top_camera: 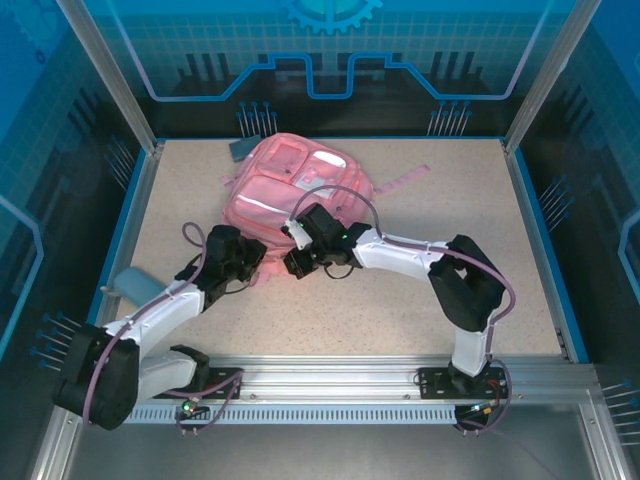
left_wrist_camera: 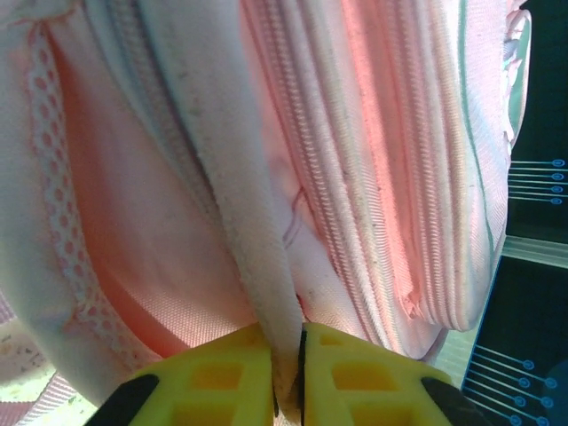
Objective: Pack the student bag
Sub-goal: Zip the student bag at the top-center of the table.
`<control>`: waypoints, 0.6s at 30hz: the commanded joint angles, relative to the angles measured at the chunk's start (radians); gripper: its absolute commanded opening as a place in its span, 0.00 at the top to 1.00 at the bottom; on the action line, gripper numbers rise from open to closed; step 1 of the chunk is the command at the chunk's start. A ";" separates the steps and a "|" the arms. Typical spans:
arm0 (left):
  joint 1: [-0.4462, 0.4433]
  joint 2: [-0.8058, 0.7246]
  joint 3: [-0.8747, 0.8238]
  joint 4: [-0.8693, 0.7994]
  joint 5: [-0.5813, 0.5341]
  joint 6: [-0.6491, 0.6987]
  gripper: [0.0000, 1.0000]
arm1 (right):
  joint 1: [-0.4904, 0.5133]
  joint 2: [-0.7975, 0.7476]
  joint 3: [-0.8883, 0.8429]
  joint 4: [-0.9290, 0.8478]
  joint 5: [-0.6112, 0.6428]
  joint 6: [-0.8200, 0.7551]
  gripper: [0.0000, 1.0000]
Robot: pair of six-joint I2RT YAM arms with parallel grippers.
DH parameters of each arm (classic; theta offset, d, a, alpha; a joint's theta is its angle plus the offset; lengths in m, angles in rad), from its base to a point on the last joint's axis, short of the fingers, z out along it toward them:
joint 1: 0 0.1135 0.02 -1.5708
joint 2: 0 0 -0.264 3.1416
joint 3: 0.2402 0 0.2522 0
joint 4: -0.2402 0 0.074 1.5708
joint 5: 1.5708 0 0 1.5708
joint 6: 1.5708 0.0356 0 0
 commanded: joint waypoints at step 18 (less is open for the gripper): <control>0.008 -0.132 -0.010 -0.110 -0.080 0.099 0.98 | -0.312 -0.035 -0.077 -0.174 0.331 0.104 1.00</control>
